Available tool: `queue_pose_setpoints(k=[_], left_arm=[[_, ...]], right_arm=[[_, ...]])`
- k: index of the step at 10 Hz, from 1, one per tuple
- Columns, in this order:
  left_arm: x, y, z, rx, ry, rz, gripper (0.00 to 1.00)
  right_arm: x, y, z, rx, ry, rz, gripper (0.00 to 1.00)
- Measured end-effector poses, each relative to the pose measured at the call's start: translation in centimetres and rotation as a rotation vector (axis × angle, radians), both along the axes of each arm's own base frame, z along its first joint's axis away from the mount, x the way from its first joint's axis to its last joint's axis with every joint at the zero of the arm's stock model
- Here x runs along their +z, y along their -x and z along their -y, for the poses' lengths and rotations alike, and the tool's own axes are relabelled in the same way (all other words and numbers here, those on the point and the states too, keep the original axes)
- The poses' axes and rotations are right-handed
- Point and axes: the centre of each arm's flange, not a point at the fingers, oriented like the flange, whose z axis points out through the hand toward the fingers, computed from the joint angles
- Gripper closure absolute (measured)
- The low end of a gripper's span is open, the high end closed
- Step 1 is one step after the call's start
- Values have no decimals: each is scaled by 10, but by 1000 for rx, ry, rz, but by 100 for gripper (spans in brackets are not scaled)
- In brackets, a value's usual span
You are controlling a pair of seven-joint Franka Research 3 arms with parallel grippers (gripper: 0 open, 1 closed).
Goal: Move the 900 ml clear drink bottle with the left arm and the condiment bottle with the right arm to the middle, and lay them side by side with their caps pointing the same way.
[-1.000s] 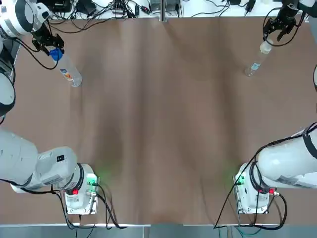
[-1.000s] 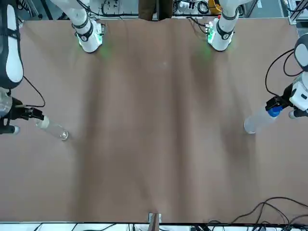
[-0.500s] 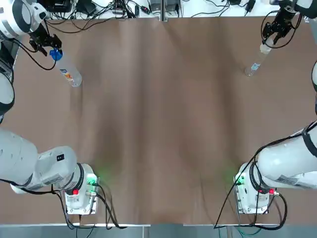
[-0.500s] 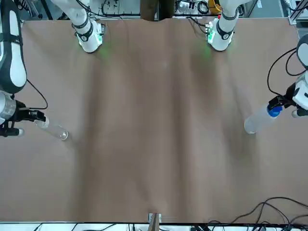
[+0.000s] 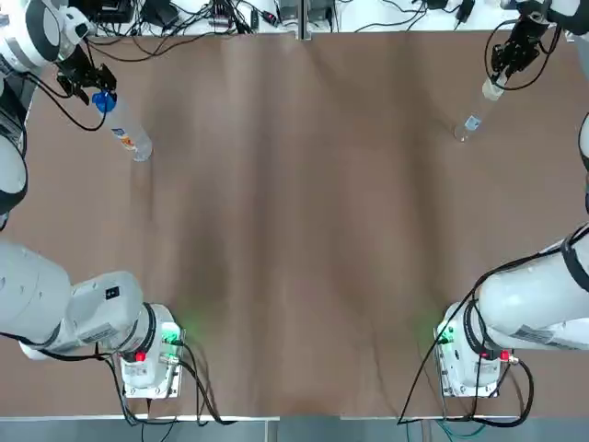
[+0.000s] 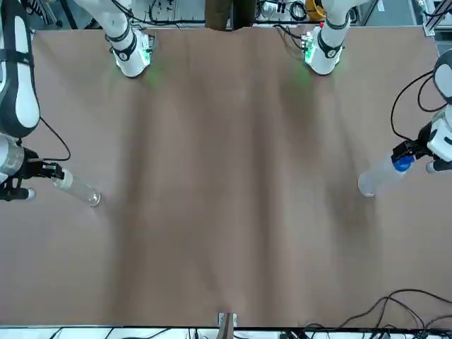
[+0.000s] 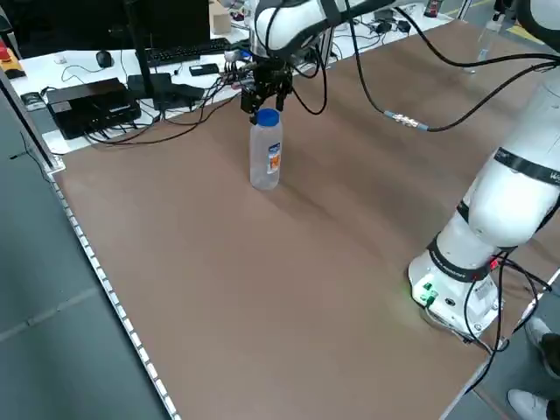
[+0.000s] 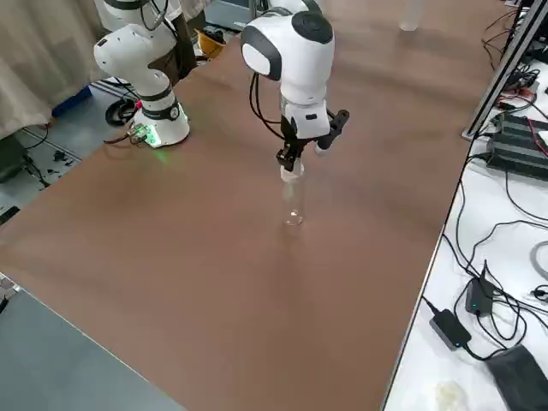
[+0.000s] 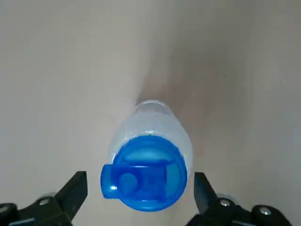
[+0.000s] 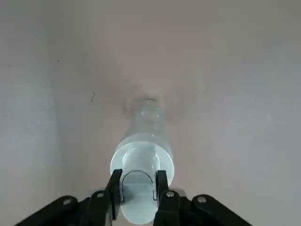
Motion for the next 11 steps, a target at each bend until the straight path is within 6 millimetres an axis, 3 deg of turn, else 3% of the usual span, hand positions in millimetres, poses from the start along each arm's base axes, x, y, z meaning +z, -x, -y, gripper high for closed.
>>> queue_pose_setpoints(k=[3, 5, 7, 9, 11], left_arm=[[-2, -1, 1, -3, 0, 1, 0], [-5, -3, 2, -4, -2, 11, 1], [-7, -5, 2, -6, -3, 15, 4], [-8, -5, 3, -7, -3, 15, 7], [-8, -5, 3, -8, -3, 15, 20]], right_arm=[[0, -1, -6, 12, 5, -1, 66], [1, -3, -26, 8, 4, -15, 66], [9, -3, -67, -24, 10, -30, 66], [29, -1, -123, -79, 22, -15, 66], [50, 1, -183, -170, 36, 4, 66]])
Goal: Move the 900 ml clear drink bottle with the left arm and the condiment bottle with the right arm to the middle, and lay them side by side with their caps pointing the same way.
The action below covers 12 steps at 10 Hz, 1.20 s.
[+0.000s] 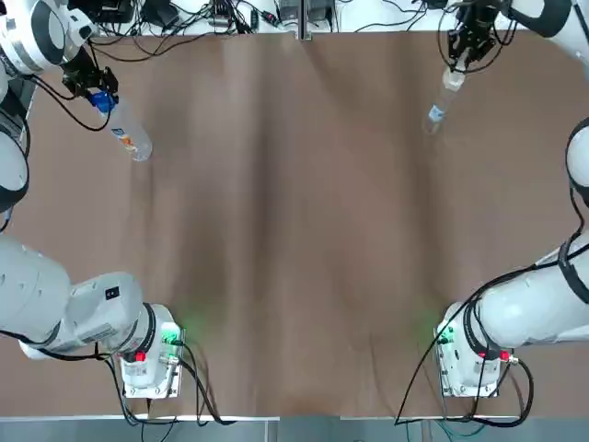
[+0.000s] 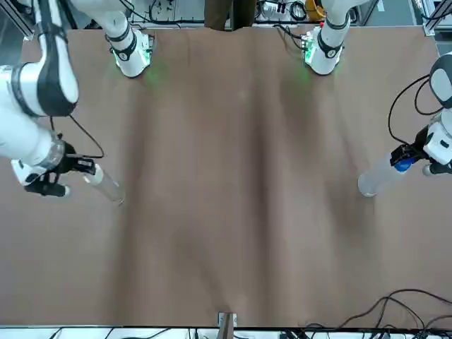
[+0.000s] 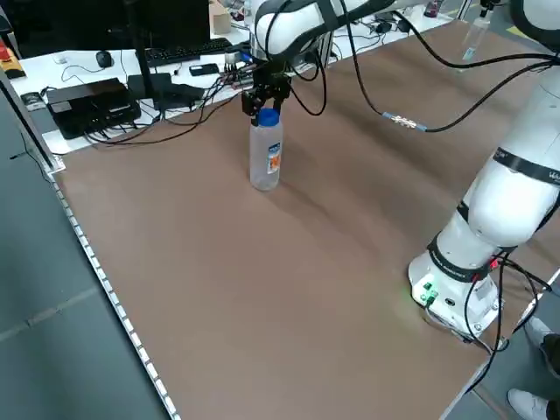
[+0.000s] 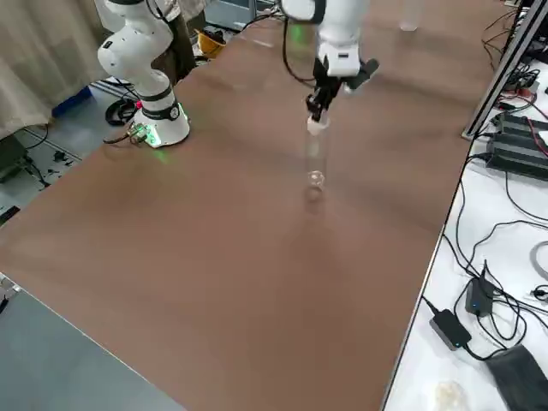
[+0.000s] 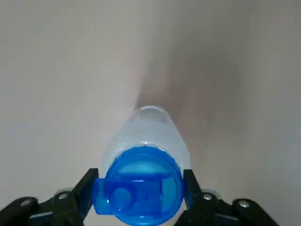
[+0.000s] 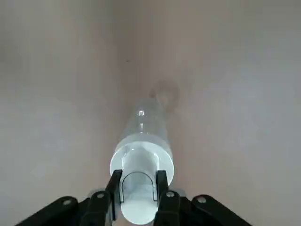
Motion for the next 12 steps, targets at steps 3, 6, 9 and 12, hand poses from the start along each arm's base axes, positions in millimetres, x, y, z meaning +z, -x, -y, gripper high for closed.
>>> queue_pose_setpoints(k=[3, 6, 9, 12], left_arm=[[0, 0, 1, -1, 0, 1, 29], [0, -1, 1, -1, -1, 2, 29], [1, -1, 2, 1, -1, 5, 29], [12, -10, 15, 24, -2, 26, 29]], right_arm=[[30, 12, -114, -186, 11, 60, 66], [38, 27, -212, -356, 8, 87, 66], [18, 15, -265, -591, -14, 55, 66], [9, 1, -311, -829, -29, 58, 67]])
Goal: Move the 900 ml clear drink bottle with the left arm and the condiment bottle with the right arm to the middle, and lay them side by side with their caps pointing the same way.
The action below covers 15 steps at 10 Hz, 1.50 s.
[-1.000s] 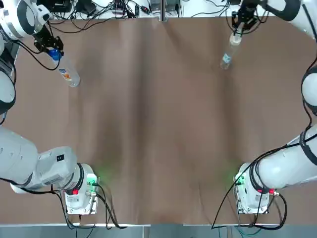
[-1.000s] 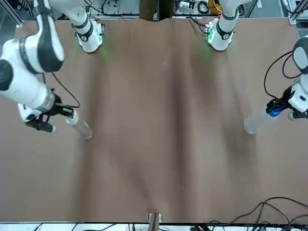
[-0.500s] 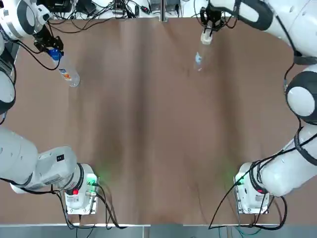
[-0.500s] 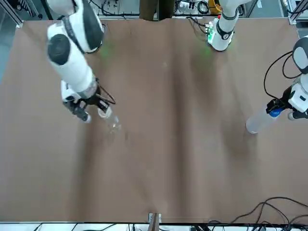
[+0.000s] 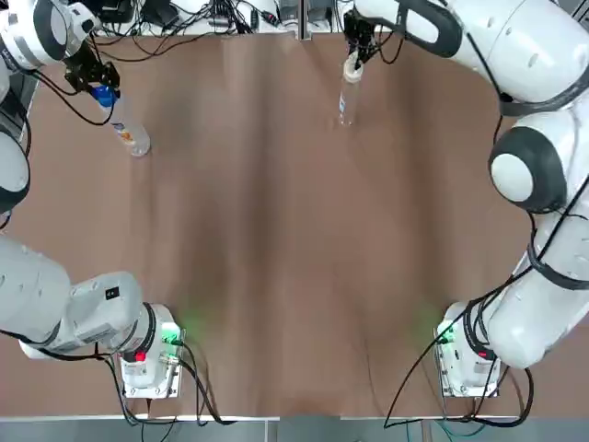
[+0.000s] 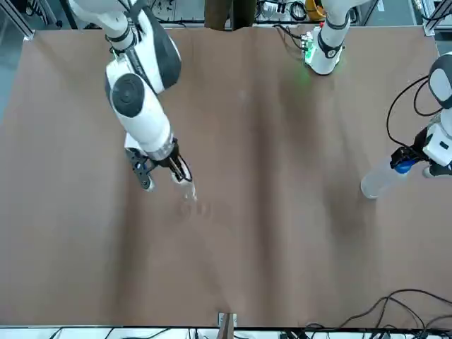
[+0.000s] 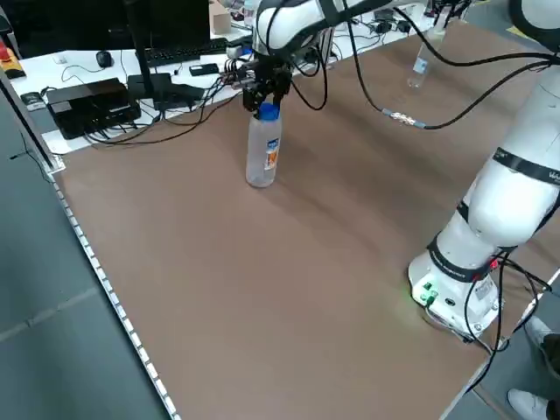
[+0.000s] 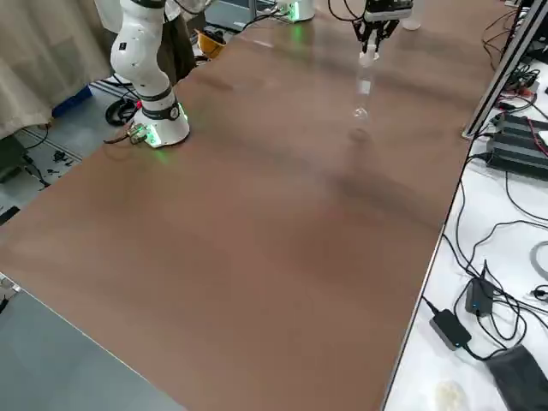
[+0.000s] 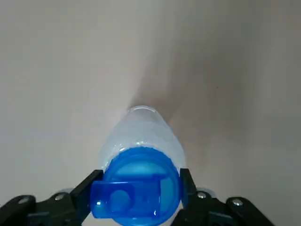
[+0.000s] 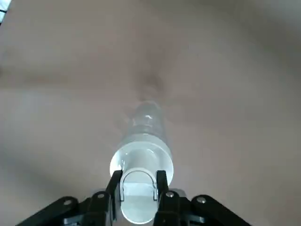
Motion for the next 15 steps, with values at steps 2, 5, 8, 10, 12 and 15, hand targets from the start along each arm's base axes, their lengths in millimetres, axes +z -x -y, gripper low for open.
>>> queue_pose_setpoints(k=[2, 5, 8, 10, 12, 15], left_arm=[[11, -8, 26, 43, 8, 2, 29], [42, -22, 109, 169, 32, -17, 29], [54, -20, 200, 323, 60, -9, 29], [55, -16, 238, 479, 87, -18, 29], [47, -20, 268, 640, 120, -52, 29], [43, -31, 321, 903, 180, -105, 29]], right_arm=[[-9, -2, -37, -101, -13, 5, 67], [-13, 10, -85, -220, -50, 25, 67], [-21, 28, -119, -330, -74, 24, 67], [-34, 32, -128, -335, -63, 12, 67], [-43, 36, -132, -328, -51, -2, 67], [-52, 46, -144, -315, -53, -36, 67]])
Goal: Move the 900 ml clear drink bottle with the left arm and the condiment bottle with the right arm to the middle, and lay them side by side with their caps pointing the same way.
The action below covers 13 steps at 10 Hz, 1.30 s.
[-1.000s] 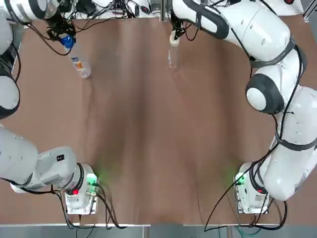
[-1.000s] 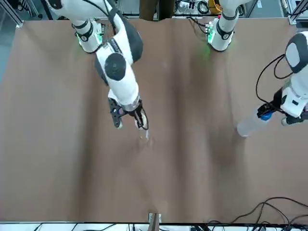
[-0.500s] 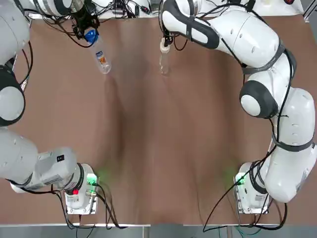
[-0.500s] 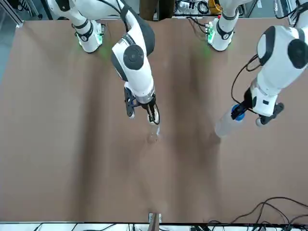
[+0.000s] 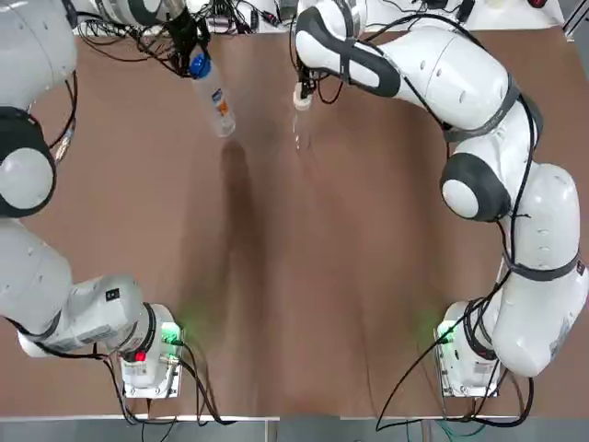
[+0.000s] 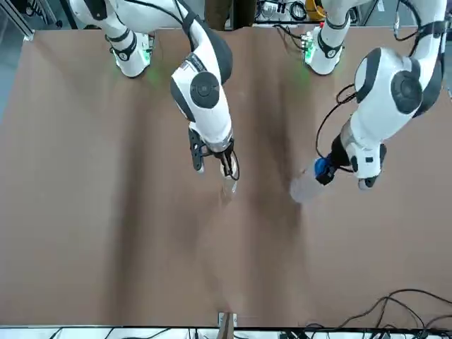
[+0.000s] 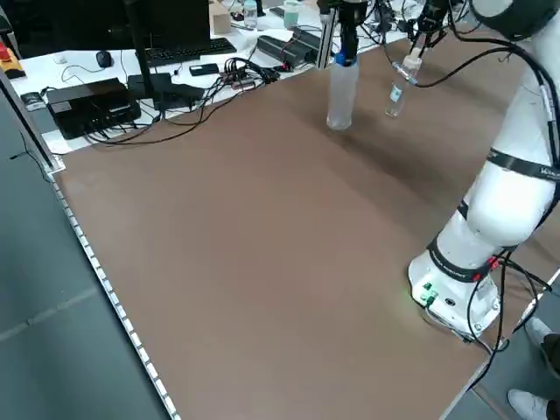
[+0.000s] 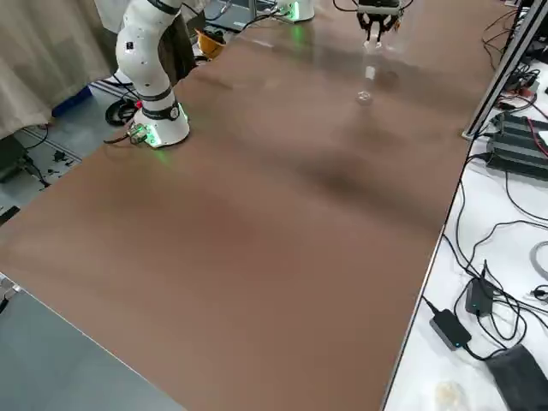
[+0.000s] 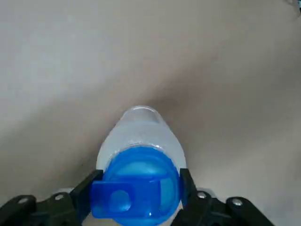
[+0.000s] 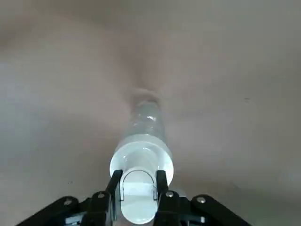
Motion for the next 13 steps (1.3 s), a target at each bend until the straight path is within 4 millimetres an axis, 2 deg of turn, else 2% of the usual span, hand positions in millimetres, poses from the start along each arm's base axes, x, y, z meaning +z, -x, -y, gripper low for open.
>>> queue_pose_setpoints(k=[3, 4, 7, 9, 11, 13], left_arm=[[-13, 5, 65, 135, 38, -63, 29], [-16, 7, 73, 178, 40, -78, 29], [-24, 1, 68, 271, 41, -105, 29], [-28, 1, 70, 288, 41, -116, 29], [-35, 3, 76, 280, 34, -128, 29], [-49, 5, 85, 266, 21, -146, 29]], right_arm=[[2, 7, -2, 14, 25, -33, 67], [5, 7, -4, 15, 21, -30, 67], [10, 1, -4, 7, -10, 5, 67], [7, -3, -6, 2, -25, 22, 67], [-2, -4, -7, 2, -19, 16, 67], [-3, -3, -5, 4, -2, -3, 67]])
